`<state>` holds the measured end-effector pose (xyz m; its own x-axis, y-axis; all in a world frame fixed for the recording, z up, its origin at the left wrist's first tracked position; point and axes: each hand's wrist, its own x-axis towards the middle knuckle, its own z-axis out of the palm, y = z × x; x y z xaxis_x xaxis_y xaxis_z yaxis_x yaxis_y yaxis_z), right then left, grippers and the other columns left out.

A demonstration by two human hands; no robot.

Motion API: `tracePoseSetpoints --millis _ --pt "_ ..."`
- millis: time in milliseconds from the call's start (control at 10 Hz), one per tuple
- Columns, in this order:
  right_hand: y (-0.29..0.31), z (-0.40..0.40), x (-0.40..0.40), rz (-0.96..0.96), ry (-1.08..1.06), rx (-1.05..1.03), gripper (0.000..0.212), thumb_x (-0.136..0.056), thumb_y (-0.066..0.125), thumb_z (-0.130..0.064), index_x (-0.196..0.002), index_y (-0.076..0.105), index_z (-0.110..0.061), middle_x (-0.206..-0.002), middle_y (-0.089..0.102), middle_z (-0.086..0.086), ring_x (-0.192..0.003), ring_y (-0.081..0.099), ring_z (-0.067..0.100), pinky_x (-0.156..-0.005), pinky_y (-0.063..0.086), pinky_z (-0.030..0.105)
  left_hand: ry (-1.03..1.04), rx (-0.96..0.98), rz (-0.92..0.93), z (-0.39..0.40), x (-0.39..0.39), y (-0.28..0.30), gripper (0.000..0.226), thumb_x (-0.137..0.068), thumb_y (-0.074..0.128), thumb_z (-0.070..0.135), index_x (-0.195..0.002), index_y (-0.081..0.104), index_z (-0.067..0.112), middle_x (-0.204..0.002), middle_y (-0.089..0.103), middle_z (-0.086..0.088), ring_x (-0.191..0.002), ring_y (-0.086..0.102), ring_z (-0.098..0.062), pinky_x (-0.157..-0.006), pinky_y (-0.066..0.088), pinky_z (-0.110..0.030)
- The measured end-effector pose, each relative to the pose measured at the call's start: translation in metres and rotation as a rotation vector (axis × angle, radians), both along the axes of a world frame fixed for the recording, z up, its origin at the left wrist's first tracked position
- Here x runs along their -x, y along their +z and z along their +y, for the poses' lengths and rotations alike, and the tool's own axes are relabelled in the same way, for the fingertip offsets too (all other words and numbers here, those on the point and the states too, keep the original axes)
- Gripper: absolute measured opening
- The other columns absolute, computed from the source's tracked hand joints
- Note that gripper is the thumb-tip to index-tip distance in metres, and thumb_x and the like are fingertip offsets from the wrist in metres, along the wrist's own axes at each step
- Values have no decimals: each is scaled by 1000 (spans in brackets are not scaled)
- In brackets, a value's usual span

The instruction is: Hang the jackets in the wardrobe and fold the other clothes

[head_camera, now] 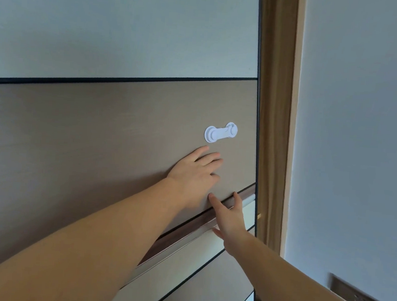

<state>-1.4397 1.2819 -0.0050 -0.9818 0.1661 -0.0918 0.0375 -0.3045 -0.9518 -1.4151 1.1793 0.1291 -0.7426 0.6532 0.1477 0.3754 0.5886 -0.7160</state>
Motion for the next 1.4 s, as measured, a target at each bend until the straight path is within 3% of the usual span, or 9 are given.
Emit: tracePoseSetpoints --millis 500,900,1000,1100,1200,1400 --pt "4 78 67 15 -30 -51 84 -85 67 -47 -151 16 -36 -147 39 0 -121 46 19 -106 42 46 -37 21 19 81 75 1 51 -93 47 32 -142 41 20 -162 5 -7 -149 -7 -21 -119 -10 -43" --pt "1 105 91 9 -24 -76 83 -85 66 -49 -150 16 -39 -122 43 -7 -108 47 16 -102 45 42 -30 27 14 109 98 0 51 -92 48 32 -141 43 20 -162 6 -8 -149 -7 -21 -119 -13 -42" --pt "2 109 93 19 -26 -70 83 -85 66 -50 -150 17 -39 -125 44 -7 -108 48 16 -102 45 42 -35 14 13 111 102 0 51 -91 48 32 -140 44 20 -161 6 -8 -149 -7 -21 -118 -13 -42" --pt "2 112 90 24 -7 -85 85 -83 68 -49 -150 16 -39 -140 42 -1 -114 46 19 -99 46 41 -53 -20 14 111 104 -4 52 -90 50 32 -140 42 21 -161 10 -7 -149 -6 -22 -116 -15 -43" --pt "-2 119 80 -2 28 -187 90 -80 69 -54 -150 15 -40 -153 30 3 -132 39 27 -103 41 44 -93 -101 -1 106 96 -23 55 -88 51 31 -141 39 22 -157 19 -5 -148 0 -23 -116 -15 -44" --pt "-2 142 47 97 -77 -985 86 -85 63 -49 -152 10 -32 -160 13 3 -143 23 28 -110 32 45 -120 -262 -79 91 69 -52 56 -88 51 29 -141 36 22 -147 35 0 -145 13 -20 -119 -7 -40"
